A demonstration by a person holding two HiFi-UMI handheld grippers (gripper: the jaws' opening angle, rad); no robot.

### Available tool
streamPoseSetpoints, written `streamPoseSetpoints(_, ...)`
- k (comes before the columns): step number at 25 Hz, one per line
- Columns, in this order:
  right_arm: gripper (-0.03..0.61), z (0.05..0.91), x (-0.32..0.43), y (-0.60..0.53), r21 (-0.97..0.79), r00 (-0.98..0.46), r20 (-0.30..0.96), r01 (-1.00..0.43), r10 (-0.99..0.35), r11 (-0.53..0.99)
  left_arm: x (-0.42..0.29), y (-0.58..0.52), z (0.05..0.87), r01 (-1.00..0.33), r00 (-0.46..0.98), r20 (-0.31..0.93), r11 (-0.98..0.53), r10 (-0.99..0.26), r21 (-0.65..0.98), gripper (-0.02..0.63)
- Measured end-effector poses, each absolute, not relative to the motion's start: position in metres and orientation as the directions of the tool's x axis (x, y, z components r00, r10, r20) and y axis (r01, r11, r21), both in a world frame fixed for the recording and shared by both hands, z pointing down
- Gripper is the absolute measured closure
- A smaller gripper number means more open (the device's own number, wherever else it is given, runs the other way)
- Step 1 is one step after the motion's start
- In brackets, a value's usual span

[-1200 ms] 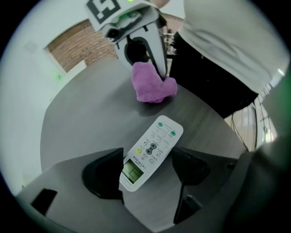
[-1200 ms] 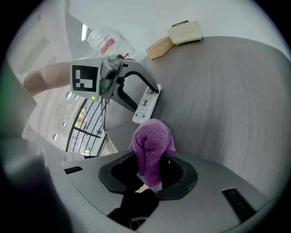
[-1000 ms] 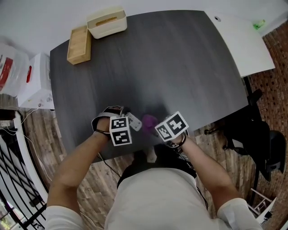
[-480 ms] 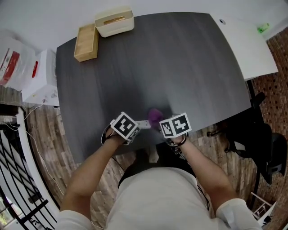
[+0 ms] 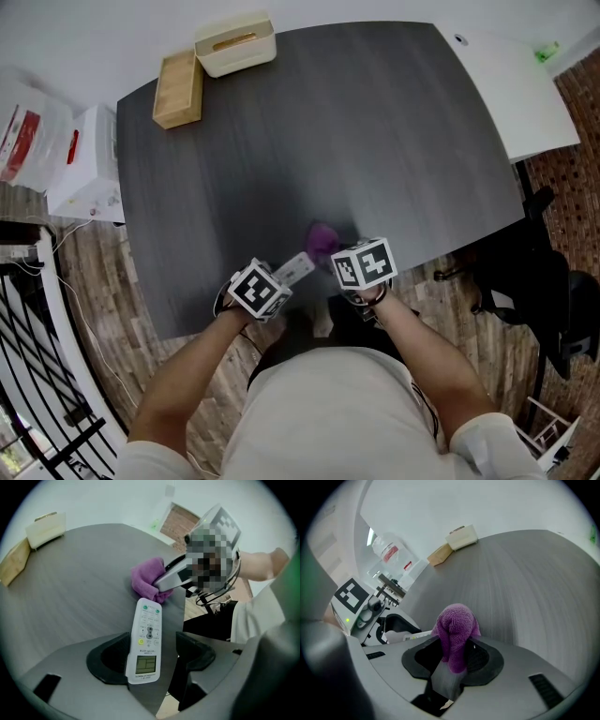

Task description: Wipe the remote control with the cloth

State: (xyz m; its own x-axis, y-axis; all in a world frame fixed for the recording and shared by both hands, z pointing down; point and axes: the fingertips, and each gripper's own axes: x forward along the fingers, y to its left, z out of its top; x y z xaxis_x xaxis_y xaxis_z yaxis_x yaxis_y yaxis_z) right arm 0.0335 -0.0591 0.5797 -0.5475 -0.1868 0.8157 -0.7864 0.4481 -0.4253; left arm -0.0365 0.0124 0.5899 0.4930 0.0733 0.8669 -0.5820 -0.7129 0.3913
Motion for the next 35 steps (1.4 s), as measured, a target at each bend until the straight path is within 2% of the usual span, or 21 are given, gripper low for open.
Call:
streamPoseSetpoints(6, 0.457, 0.577, 0.038, -0.055, -0.44, -0.555, 0.81, -0.788, -0.189, 0.43, -0.037, -0.003, 0.583, -0.568, 0.666, 0.744, -0.614, 0.05, 0.549, 0.326)
streamPoseSetpoints(8, 0.457, 0.575, 0.037, -0.05, -0.439, -0.557, 0.81, -0.785, -0.186, 0.437, -0.04, -0.007, 0.588, -0.587, 0.686, 0.726, -0.55, 0.052, 0.594, 0.36)
streamPoseSetpoints(10, 0.457, 0.573, 0.035, -0.045, -0.443, -0.563, 0.806, -0.779, -0.183, 0.445, -0.043, -0.007, 0.592, -0.593, 0.683, 0.728, -0.535, 0.062, 0.602, 0.424)
streamPoseSetpoints(13, 0.457, 0.577, 0.035, -0.037, -0.452, -0.568, 0.804, -0.774, -0.173, 0.442, -0.037, 0.007, 0.594, -0.553, 0.677, 0.72, -0.538, 0.155, 0.636, 0.476)
streamPoseSetpoints(16, 0.457, 0.582, 0.03, -0.032, -0.467, -0.583, 0.796, -0.763, -0.163, 0.447, -0.025, 0.027, 0.595, -0.514, 0.675, 0.693, -0.511, 0.254, 0.689, 0.488)
streamPoseSetpoints(19, 0.457, 0.582, 0.027, -0.031, -0.479, -0.6, 0.785, -0.748, -0.157, 0.46, -0.016, 0.038, 0.594, -0.496, 0.718, 0.638, -0.438, 0.279, 0.75, 0.499)
streamPoseSetpoints(25, 0.457, 0.566, 0.033, -0.047, -0.514, -0.647, 0.736, -0.726, -0.2, 0.456, -0.025, 0.028, 0.586, -0.484, 0.829, 0.539, -0.292, 0.148, 0.825, 0.537)
streamPoseSetpoints(28, 0.457, 0.562, 0.027, -0.053, -0.526, -0.669, 0.726, -0.689, -0.159, 0.498, -0.035, 0.018, 0.585, -0.501, 0.837, 0.539, -0.272, 0.088, 0.822, 0.538)
streamPoseSetpoints(31, 0.457, 0.564, 0.022, -0.055, -0.489, -0.652, 0.75, -0.662, -0.114, 0.568, -0.039, 0.009, 0.583, -0.515, 0.838, 0.545, -0.273, 0.04, 0.812, 0.538)
streamPoseSetpoints(35, 0.457, 0.569, 0.015, -0.066, -0.326, -0.554, 0.83, -0.587, -0.074, 0.741, -0.047, 0.0, 0.584, -0.558, 0.808, 0.588, -0.328, -0.008, 0.762, 0.538)
